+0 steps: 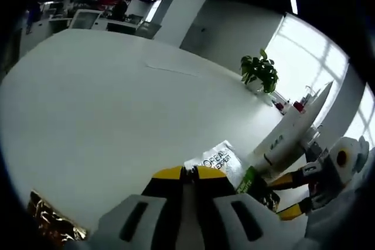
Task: Arrange the skincare products in the storage area until every visible bottle or jar stands upright without overlapping.
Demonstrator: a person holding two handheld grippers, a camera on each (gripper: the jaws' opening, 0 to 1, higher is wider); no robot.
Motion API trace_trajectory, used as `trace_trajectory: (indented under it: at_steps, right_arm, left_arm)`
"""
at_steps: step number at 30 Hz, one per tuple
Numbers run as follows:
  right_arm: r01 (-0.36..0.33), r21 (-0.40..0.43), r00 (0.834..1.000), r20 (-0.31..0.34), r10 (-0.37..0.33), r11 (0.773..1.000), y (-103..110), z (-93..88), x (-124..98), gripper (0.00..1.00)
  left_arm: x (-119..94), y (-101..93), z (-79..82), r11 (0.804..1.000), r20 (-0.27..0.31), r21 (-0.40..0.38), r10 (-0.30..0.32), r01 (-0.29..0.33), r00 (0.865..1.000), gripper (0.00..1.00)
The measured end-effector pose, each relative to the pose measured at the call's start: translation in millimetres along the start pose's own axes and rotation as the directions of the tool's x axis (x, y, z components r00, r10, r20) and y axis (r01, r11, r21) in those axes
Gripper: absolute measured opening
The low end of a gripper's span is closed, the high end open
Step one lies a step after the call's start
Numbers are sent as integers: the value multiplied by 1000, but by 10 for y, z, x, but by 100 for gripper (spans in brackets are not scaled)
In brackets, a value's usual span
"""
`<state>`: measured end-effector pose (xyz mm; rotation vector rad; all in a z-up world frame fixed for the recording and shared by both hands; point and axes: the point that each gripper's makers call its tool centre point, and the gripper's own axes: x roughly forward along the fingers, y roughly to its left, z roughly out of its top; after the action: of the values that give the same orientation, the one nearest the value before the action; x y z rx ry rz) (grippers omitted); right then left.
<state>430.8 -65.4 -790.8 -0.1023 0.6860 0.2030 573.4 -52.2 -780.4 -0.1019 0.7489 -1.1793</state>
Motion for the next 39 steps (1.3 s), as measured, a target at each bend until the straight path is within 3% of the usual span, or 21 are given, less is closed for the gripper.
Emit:
trace_trajectory:
  at_steps: [11, 19, 23, 28, 31, 33, 39]
  right_arm:
    - [3, 0, 1000, -2, -3, 1000, 7, 3, 0, 30]
    - [4, 4, 1000, -4, -4, 1000, 13, 3, -3, 30]
    - [5, 5, 1000, -5, -5, 1000, 13, 2, -2, 30]
    - [3, 4, 1000, -6, -3, 1000, 17, 2, -4, 30]
    - [2, 0, 1000, -8, -2, 1000, 19, 1, -4, 30]
    - [1, 0, 1000, -9, -1, 1000, 21, 1, -5, 30]
    - [-1, 4, 1000, -9, 1, 1000, 21, 0, -8, 30]
  left_arm:
    - [-169, 165, 127, 998, 27, 30, 62, -62, 998, 5]
    - [-399, -69, 170, 989, 60, 139, 47, -55, 997, 6]
    - [-543, -106, 127, 990, 64, 130, 40, -48, 997, 6]
    - [-711, -148, -28, 975, 19, 215, 48, -51, 999, 9]
    - [-802, -259, -21, 990, 32, 141, 1, -5, 999, 13]
    - [-904, -362, -19, 984, 50, 176, 13, -21, 999, 18]
    - [-1062, -311, -87, 955, 23, 290, 56, -60, 998, 28]
